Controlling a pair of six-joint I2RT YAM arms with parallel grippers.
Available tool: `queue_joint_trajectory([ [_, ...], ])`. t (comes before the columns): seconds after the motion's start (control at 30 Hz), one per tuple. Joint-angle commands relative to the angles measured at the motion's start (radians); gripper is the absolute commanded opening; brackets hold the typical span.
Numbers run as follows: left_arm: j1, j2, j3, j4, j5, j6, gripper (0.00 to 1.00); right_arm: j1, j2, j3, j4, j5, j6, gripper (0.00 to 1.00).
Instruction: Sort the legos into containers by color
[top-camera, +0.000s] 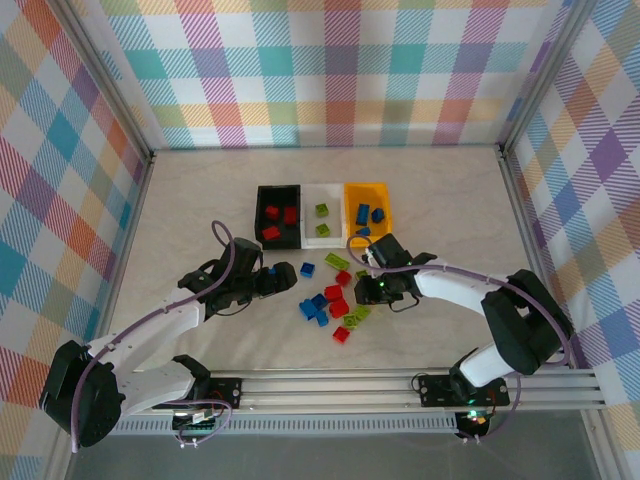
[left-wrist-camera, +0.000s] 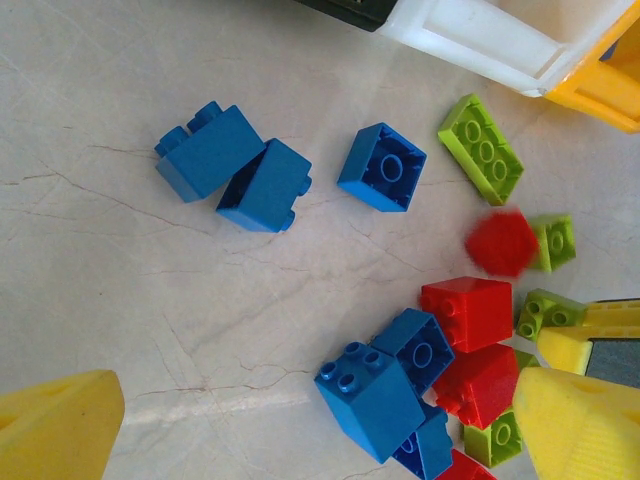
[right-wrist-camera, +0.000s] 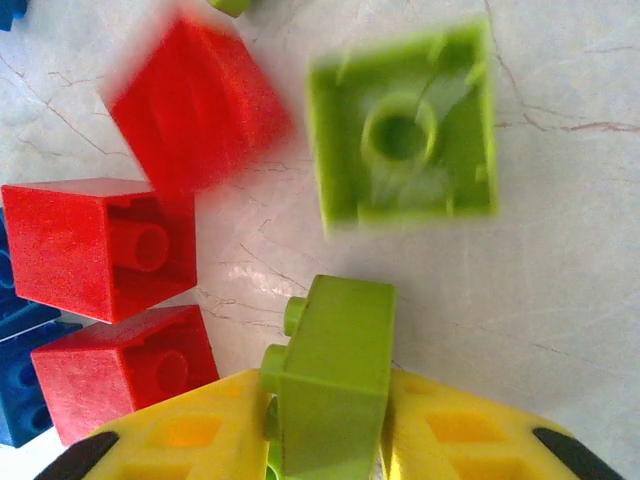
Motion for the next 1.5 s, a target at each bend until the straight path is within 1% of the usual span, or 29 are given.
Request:
queue_joint_trajectory([
  [0.0, -0.005, -0.008, 0.006, -0.006, 0.008, -0.013, 1.0, 0.007, -0.046, -0.006, -0.024, 0.014, -0.01, 0.29],
  [0.2, -0.006, -0.011, 0.004, -0.012, 0.001, -0.012, 1.0, 0.007, -0.118, 0.026, -0.086, 0.02, -0.025, 0.28],
  [0.3, -0.005, -0.02, -0.001, -0.017, -0.008, -0.009, 1.0, 0.007, -0.145, 0.088, -0.122, 0.012, -0.039, 0.28],
  [0.4, -0.006, -0.025, -0.009, -0.013, -0.003, -0.012, 1.0, 0.007, -0.116, 0.189, -0.126, 0.007, -0.049, 0.28],
  [0.47, -0.005, -0.03, -0.017, -0.007, 0.006, -0.017, 1.0, 0.007, -0.056, 0.272, -0.116, 0.001, -0.056, 0.28],
  [0.63, -0.005, -0.047, -0.032, -0.014, 0.02, -0.018, 1.0, -0.003, 0.167, 0.52, -0.086, 0.024, -0.068, 0.29],
  [0.77, -0.005, -0.063, -0.037, -0.036, 0.023, -0.007, 1.0, -0.018, 0.347, 0.711, -0.112, 0.051, -0.077, 0.3],
  [0.83, -0.005, -0.065, -0.036, -0.047, 0.02, 0.0, 0.99, -0.029, 0.431, 0.808, -0.132, 0.084, -0.079, 0.31],
  [0.93, -0.006, -0.06, -0.036, -0.048, 0.024, 0.004, 0.99, -0.047, 0.533, 0.933, -0.174, 0.108, -0.077, 0.32],
  [1.0, -0.007, -0.051, -0.035, -0.044, 0.03, 0.009, 0.98, -0.056, 0.581, 0.992, -0.195, 0.118, -0.077, 0.36],
  [1.03, -0.006, -0.043, -0.035, -0.038, 0.039, 0.012, 0.97, -0.061, 0.595, 1.015, -0.202, 0.119, -0.075, 0.41],
  [1.13, -0.017, -0.014, -0.022, -0.036, 0.047, 0.024, 0.95, -0.066, 0.596, 1.046, -0.206, 0.116, -0.077, 0.54],
  [1.17, -0.024, -0.005, -0.017, -0.034, 0.044, 0.028, 0.95, -0.066, 0.587, 1.044, -0.206, 0.115, -0.077, 0.55],
  [1.27, -0.064, 0.027, 0.004, -0.033, 0.032, 0.04, 0.93, -0.066, 0.514, 0.995, -0.181, 0.106, -0.078, 0.56],
  [1.33, -0.103, 0.053, 0.022, -0.038, 0.004, 0.052, 0.9, -0.066, 0.438, 0.912, -0.143, 0.093, -0.07, 0.57],
  [1.47, -0.15, 0.123, 0.046, -0.036, -0.024, 0.07, 0.79, -0.065, 0.298, 0.724, -0.074, 0.064, -0.049, 0.56],
])
